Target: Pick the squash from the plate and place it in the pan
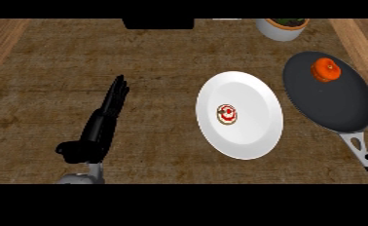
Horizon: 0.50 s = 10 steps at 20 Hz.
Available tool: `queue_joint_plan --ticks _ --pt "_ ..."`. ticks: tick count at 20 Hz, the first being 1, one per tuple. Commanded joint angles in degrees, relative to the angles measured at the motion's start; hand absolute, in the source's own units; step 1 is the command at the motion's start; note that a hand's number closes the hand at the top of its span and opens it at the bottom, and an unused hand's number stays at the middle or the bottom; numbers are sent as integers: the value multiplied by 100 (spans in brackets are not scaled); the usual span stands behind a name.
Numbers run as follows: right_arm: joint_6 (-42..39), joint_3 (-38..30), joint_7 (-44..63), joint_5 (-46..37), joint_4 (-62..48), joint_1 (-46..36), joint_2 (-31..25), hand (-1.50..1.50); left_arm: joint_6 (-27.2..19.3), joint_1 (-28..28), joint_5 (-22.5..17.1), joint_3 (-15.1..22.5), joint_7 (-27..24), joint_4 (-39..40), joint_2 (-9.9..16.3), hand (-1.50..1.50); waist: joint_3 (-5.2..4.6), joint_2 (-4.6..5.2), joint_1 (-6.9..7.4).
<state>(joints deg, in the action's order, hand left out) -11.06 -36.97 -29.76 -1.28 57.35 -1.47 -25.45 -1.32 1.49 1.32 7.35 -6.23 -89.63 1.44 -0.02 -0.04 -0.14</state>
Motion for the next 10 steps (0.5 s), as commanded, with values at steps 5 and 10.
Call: queue_joint_plan --ticks 5,10 --pt "367 302 772 8 1534 707 460 -150 -27 -253 53 130 247 -517 -108 0 -2 -6 -7" --pt "742 242 -119 -235 392 183 113 -150 21 -33 125 -20 -156 138 -85 0 1 5 7"
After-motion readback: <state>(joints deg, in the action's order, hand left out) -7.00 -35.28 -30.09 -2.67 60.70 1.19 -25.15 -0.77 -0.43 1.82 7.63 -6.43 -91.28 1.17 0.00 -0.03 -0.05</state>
